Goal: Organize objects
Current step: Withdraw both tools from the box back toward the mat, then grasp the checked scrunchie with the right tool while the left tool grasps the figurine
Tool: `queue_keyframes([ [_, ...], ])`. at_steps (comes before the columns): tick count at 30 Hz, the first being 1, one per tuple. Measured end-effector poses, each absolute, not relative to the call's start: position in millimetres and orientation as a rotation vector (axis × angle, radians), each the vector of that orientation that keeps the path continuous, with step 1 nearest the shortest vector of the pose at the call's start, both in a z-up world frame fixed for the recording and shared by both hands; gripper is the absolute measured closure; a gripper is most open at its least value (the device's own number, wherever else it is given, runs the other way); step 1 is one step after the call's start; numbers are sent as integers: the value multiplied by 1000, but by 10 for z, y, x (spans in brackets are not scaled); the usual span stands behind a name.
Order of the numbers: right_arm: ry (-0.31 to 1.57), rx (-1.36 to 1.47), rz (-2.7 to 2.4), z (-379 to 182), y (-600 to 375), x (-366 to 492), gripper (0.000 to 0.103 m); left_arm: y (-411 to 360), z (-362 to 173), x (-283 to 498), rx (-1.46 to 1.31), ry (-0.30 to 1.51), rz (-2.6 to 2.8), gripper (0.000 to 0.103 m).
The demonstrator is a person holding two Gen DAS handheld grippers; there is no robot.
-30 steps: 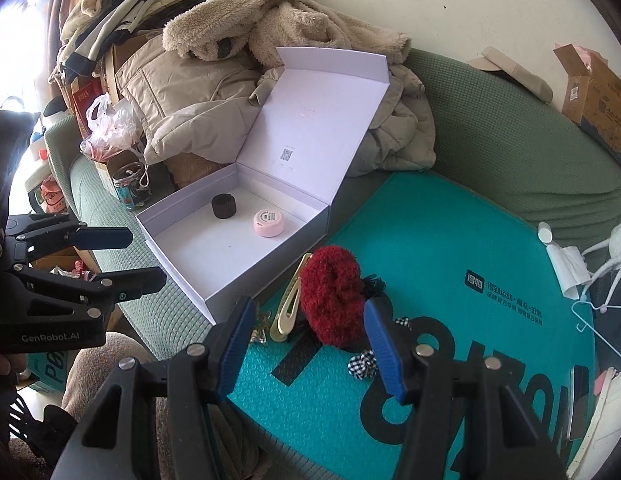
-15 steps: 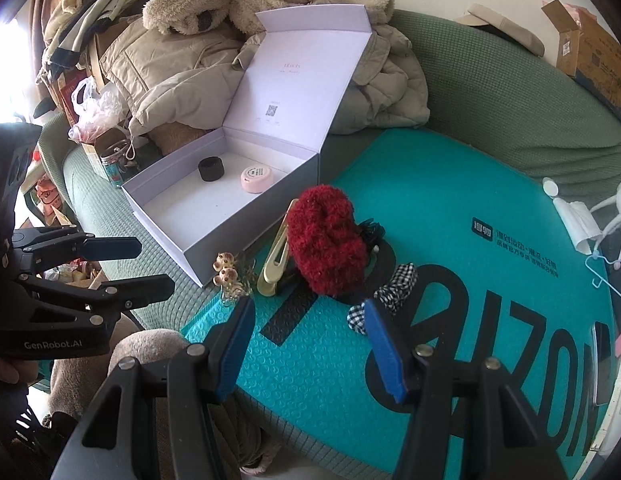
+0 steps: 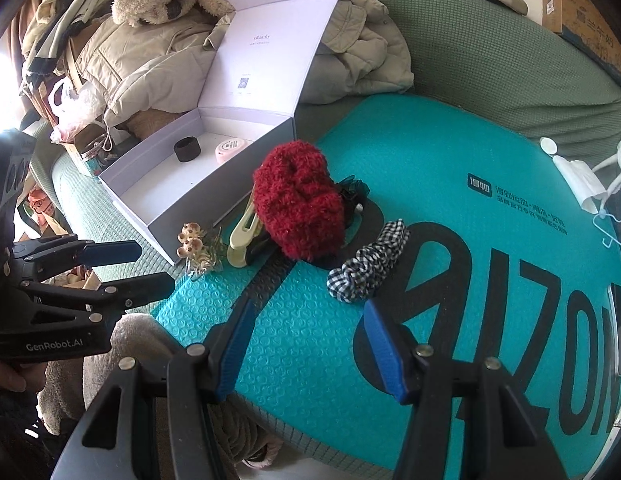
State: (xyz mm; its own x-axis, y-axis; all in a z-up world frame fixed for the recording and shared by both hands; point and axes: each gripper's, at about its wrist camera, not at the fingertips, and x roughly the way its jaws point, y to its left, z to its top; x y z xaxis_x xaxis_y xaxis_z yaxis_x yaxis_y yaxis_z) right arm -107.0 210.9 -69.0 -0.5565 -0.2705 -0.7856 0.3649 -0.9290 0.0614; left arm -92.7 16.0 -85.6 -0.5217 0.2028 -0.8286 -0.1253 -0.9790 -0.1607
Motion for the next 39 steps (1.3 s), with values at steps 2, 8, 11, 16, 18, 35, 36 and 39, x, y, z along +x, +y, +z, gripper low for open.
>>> queue_keyframes([
  [2,141,1241,-2487,-737,2146,-1088,46,195,-901,-962,-1433,-121,2583,45],
  [8,92,1276,-2497,-848,2247,-1171,45,281,-972,-1053,-1431,-118,2592,45],
  [11,76,1284,-2497,-884,2271,-1225,45,298,-1004,-1116,-1432,-134,2599,45],
  [16,53,1291,-2501,-944,2295,-1294,45,333,-1077,-1199,-1449,-167,2601,45],
  [18,45,1299,-2501,-969,2304,-1321,45,352,-1121,-1238,-1471,-177,2591,45],
  [35,-3,1299,-2510,-1025,2383,-1468,45,305,-1193,-1389,-1490,-265,2630,65],
  [36,-5,1291,-2512,-1017,2382,-1482,45,295,-1193,-1393,-1486,-269,2630,65],
  [39,-11,1283,-2513,-1019,2374,-1546,45,288,-1196,-1397,-1473,-272,2632,65],
])
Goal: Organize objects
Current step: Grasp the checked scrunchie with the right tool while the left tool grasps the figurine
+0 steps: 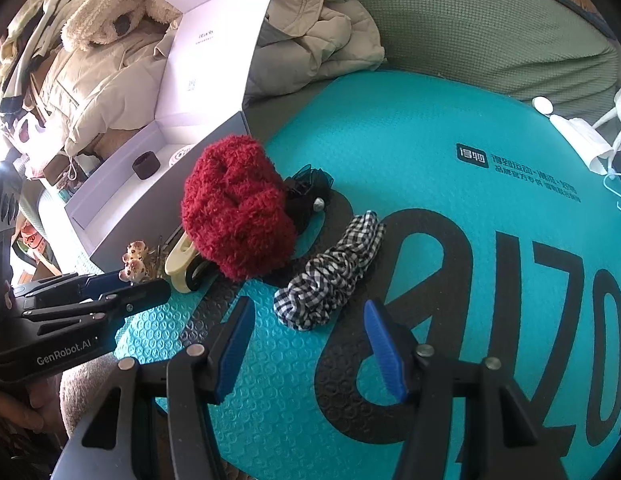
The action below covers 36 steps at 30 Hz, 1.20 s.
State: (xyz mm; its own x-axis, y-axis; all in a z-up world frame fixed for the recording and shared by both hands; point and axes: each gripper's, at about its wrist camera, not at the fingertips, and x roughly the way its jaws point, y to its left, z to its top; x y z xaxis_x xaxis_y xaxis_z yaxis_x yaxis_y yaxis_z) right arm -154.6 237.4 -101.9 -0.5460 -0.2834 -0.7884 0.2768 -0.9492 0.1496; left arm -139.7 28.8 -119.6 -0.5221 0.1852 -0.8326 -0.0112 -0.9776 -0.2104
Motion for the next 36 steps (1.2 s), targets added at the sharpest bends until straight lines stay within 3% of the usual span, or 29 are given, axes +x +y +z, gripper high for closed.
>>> queue_keyframes([
  [5,-34,1303,-2521,-1085,2354,-1661,45,278,-1199,-1381,-1463,-266,2621,66],
  [7,-48,1318,-2519,-1116,2355,-1689,53,271,-1198,-1370,-1462,-264,2616,66],
  [8,-56,1328,-2513,-1131,2358,-1696,62,270,-1197,-1362,-1462,-261,2613,66],
  [12,-36,1326,-2507,-1142,2352,-1657,69,305,-1179,-1303,-1452,-231,2596,66],
  [36,-11,1378,-2515,-1092,2536,-994,69,500,-1245,-928,-1487,-199,2465,68],
])
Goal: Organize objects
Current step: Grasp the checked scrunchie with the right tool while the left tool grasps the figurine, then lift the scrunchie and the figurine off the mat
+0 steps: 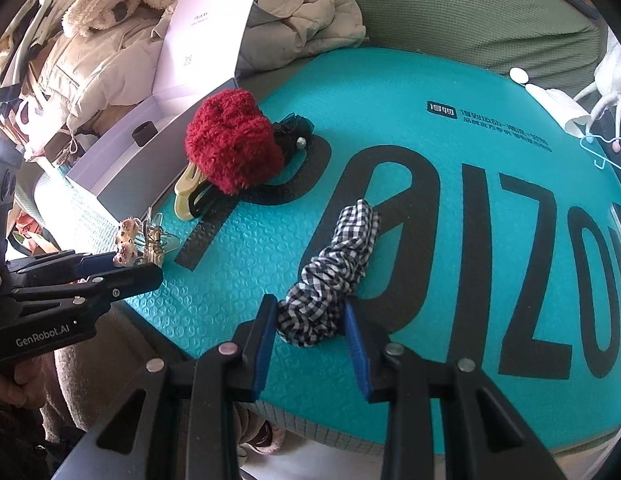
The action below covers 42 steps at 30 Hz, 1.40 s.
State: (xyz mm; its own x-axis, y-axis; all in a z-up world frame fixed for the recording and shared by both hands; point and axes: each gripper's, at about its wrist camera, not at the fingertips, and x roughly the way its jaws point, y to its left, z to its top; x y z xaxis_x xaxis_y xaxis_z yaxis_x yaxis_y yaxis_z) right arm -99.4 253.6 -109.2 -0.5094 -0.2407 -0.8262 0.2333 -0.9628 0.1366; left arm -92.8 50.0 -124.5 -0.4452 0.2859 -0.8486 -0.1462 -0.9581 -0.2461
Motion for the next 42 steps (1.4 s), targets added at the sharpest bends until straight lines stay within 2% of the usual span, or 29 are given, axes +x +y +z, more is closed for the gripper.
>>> queue_keyframes([
  [1,-18,1378,-2516,-1094,2544,-994,69,486,-1266,-943,-1501,-204,2465,68],
  [6,-50,1370,-2541,-1091,2591,-1025,52,444,-1296,-1025,-1488,-237,2481,65],
  [8,-78,1365,-2550,-1087,2615,-1053,47,454,-1305,-1067,-1483,-236,2483,61],
  [14,-58,1339,-2596,-1096,2599,-1135,46,535,-1322,-1149,-1455,-167,2513,56],
  [22,14,1360,-2602,-1206,2508,-1208,46,619,-1334,-1175,-1417,-61,2546,55],
  [23,27,1352,-2607,-1209,2499,-1199,48,623,-1338,-1176,-1412,-54,2548,55],
  [25,85,1353,-2625,-1220,2477,-1186,57,632,-1344,-1183,-1403,-46,2551,55],
  [28,93,1351,-2631,-1219,2489,-1180,70,634,-1351,-1176,-1397,-26,2561,63],
  [30,77,1351,-2641,-1219,2515,-1178,77,634,-1350,-1168,-1386,-19,2560,63],
  [42,20,1328,-2633,-1125,2553,-1123,82,578,-1265,-1100,-1393,-70,2543,63],
])
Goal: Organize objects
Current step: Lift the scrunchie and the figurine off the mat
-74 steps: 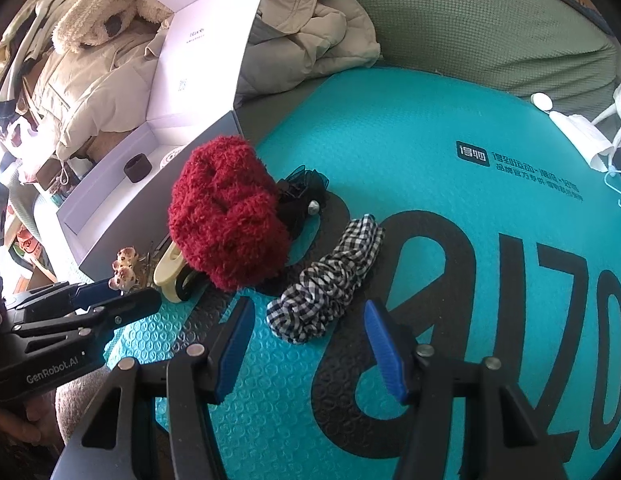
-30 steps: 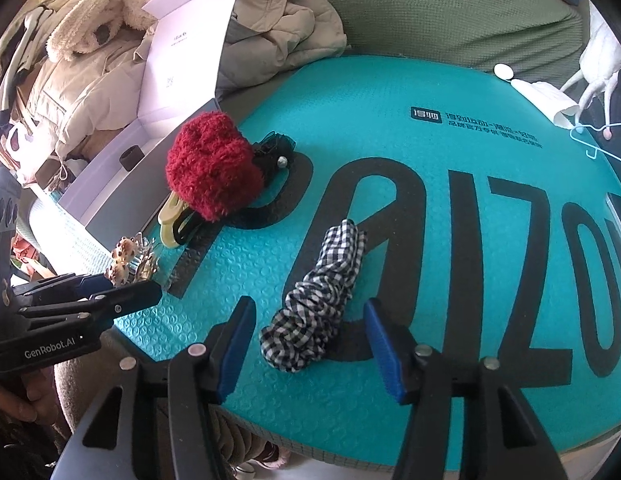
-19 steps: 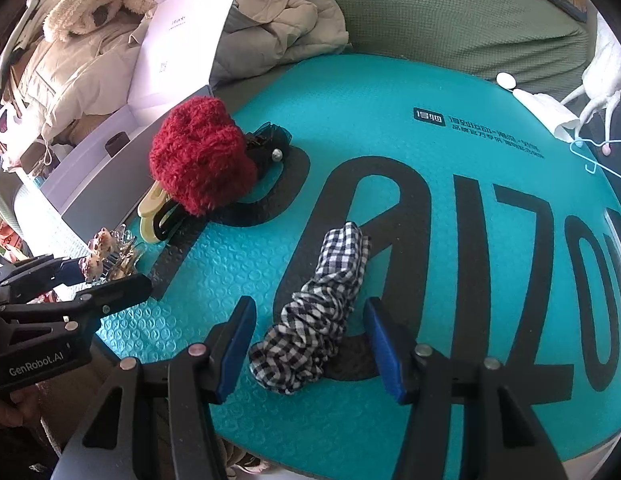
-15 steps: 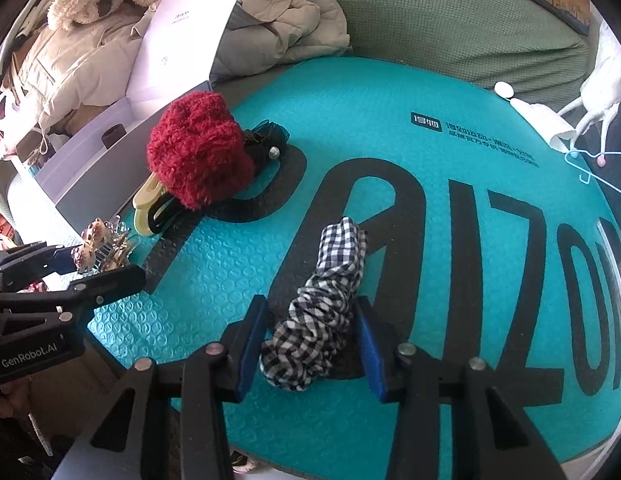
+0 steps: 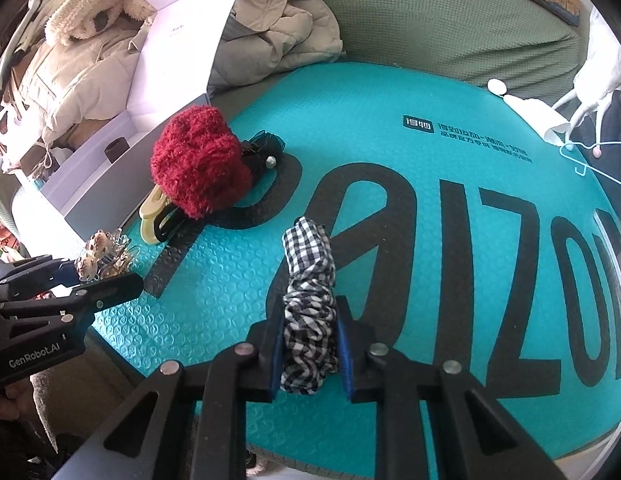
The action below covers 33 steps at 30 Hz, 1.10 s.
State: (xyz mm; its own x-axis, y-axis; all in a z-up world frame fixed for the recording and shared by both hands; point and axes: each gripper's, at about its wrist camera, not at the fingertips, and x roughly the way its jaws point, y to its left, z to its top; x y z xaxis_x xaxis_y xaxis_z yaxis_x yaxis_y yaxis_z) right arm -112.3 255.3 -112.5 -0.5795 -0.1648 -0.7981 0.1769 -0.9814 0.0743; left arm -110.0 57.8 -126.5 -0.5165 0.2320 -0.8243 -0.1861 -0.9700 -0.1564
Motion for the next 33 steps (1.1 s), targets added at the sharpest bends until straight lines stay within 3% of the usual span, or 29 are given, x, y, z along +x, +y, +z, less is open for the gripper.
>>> queue_keyframes([
  [33,126,1120,-2472,-505,1803,-714,82,-152,-466,-363,-1288,-91,2726,63],
])
